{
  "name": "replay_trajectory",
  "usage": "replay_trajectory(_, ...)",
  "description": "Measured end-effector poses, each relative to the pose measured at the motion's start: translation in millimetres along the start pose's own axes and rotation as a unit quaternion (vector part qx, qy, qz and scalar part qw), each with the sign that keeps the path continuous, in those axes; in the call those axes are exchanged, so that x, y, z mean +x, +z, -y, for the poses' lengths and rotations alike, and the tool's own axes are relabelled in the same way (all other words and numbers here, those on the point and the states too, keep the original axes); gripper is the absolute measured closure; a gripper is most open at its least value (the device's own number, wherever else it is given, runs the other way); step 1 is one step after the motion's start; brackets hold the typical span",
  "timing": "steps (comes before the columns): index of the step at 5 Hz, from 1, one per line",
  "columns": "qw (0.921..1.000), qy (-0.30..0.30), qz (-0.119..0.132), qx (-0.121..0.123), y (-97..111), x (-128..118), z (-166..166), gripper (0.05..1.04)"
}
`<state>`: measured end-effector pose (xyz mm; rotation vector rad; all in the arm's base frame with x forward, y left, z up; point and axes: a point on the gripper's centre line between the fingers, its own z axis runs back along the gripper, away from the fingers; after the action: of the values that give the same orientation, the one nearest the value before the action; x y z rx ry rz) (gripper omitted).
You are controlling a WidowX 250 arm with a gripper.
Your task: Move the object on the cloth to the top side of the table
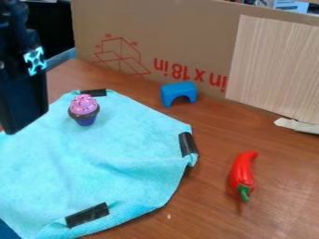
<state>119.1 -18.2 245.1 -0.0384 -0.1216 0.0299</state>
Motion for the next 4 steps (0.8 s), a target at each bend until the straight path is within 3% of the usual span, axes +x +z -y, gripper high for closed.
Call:
replay_trajectory(1, 1.0, -0.007, 0.0, -0.003, -1, 0, 0, 0.075)
replay_trajectory(2, 1.0, 0.005, 0.007, 0.0, -21, 31, -43, 0.077)
replay_trajectory(3, 0.9994, -0.03, 0.018, -0.001, -74, 70, -82, 0.077)
replay_trajectory(4, 0.9978, 0.02, 0.042, 0.047, -126, 101, -126, 0.077)
